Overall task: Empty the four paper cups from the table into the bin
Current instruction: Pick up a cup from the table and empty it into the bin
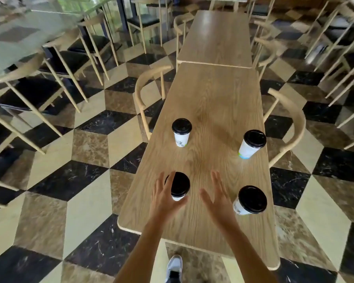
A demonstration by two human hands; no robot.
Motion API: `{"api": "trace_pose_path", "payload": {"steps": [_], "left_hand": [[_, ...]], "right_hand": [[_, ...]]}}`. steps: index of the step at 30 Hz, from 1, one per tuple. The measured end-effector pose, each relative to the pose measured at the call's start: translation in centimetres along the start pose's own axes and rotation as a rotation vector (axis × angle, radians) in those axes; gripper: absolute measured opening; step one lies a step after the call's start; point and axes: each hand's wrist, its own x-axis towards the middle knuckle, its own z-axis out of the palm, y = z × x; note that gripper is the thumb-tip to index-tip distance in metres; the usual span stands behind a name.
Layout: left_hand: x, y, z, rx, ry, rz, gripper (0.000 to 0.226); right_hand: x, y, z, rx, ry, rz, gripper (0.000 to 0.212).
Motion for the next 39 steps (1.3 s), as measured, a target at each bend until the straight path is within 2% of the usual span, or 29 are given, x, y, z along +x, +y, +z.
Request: {"api": "trace_pose_path", "payload": {"steps": [6,12,23,29,32,35,39], "left_hand": [[1.6,-0.5,1.5,-0.022,-0.059,-0.021,0.090],[2.5,-0.9,1.8,-0.038,-0.020,0.002,0.081],[2.2,3.5,-2.4,-0.300,0.074,-0.010,0.089],[1.7,6.6,-5.1,-0.390,0.094,0.084,0.074],[1.1,8.1,-5.5,-0.497,0.025,0.120,0.072],[0.0,10.0,-5.3,-0.700,-0.060,0.120,0.072],[-1.5,13.7,-3.5,-0.874,-0.219,0.165,0.078]], "right_hand": [[1.4,0.6,0.7,0.016,-0.009,0.092,0.074],[1.8,0.8,1.6,0.055,-0.057,0.134,0.071],[1.8,0.4,1.4,0.086,-0.035,0.119,0.074],[1.1,-1.5,0.2,0.225,0.045,0.109,0.079],[0.0,-2.4,-1.5,0.322,0.098,0.084,0.069],[-1.7,-2.6,-3.6,0.378,0.206,0.104,0.085],[-4.7,-1.6,-7.6,0.361,0.408,0.098,0.070]]}}
